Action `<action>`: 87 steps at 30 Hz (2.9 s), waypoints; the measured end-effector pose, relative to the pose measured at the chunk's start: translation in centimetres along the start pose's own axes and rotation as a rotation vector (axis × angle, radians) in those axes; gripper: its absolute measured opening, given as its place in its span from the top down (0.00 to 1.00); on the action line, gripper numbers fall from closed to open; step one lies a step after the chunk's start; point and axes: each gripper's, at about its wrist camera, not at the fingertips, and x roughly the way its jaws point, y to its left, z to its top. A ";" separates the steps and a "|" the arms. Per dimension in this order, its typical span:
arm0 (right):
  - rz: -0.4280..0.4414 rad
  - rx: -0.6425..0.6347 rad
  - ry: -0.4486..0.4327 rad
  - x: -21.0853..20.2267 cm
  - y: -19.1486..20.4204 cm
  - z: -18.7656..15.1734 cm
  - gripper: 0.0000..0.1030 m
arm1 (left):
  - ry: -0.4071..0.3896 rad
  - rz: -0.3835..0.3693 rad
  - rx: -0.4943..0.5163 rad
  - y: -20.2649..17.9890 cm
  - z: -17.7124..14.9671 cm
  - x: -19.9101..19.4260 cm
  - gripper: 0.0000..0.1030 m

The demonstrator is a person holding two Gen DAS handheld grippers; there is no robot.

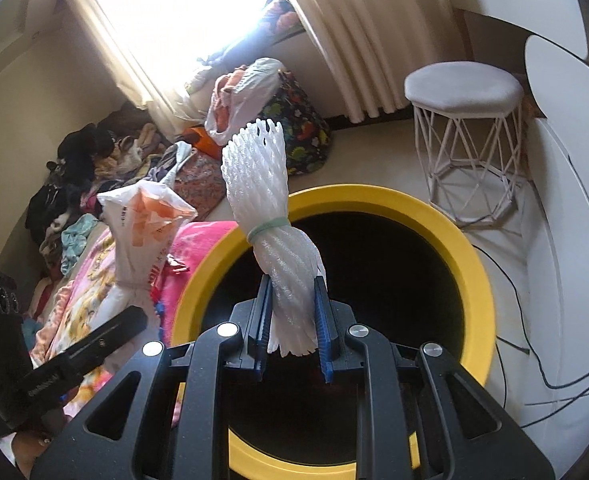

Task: Collect trash
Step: 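Open both tools to drop the white bag and foam net into the bin, then grasp the yellow snack wrapper with the left tool while the right tool grasps the blue wrapper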

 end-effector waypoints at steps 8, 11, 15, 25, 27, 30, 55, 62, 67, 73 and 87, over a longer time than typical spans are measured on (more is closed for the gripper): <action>-0.038 0.038 0.020 0.3 -1.5 -0.3 0.79 | 0.067 0.014 0.059 -1.1 -0.2 2.9 0.70; -0.052 0.048 0.023 0.3 -1.8 -0.3 0.77 | 0.077 0.013 0.068 -1.2 -0.1 3.5 0.68; -0.061 0.050 0.024 0.4 -1.8 -0.2 0.66 | 0.048 0.016 0.065 -1.1 0.3 3.2 0.52; -0.062 -0.022 -0.006 0.2 0.4 0.3 0.52 | -0.083 0.046 0.021 0.8 1.5 -0.4 0.19; -0.062 -0.042 -0.011 0.2 1.1 0.4 0.49 | -0.100 0.054 0.008 1.4 1.7 -1.0 0.17; -0.053 -0.071 -0.017 0.2 2.2 0.6 0.48 | -0.131 0.065 -0.017 2.5 1.9 -2.1 0.17; 0.177 -0.315 0.030 3.3 14.9 -1.7 0.39 | -0.303 0.265 -0.183 13.5 1.7 -10.3 0.13; 0.197 -0.372 0.090 5.6 17.6 -2.9 0.38 | -0.309 0.302 -0.246 17.0 1.4 -11.3 0.13; 0.204 -0.376 0.136 7.6 18.7 -3.5 0.38 | -0.299 0.325 -0.268 19.1 1.4 -11.4 0.14; 0.196 -0.378 0.204 10.9 19.2 -3.9 0.39 | -0.239 0.287 -0.296 21.5 2.4 -9.6 0.44; 0.189 -0.380 0.392 17.6 20.0 -5.6 0.83 | -0.094 0.266 -0.327 24.6 4.1 -3.2 0.66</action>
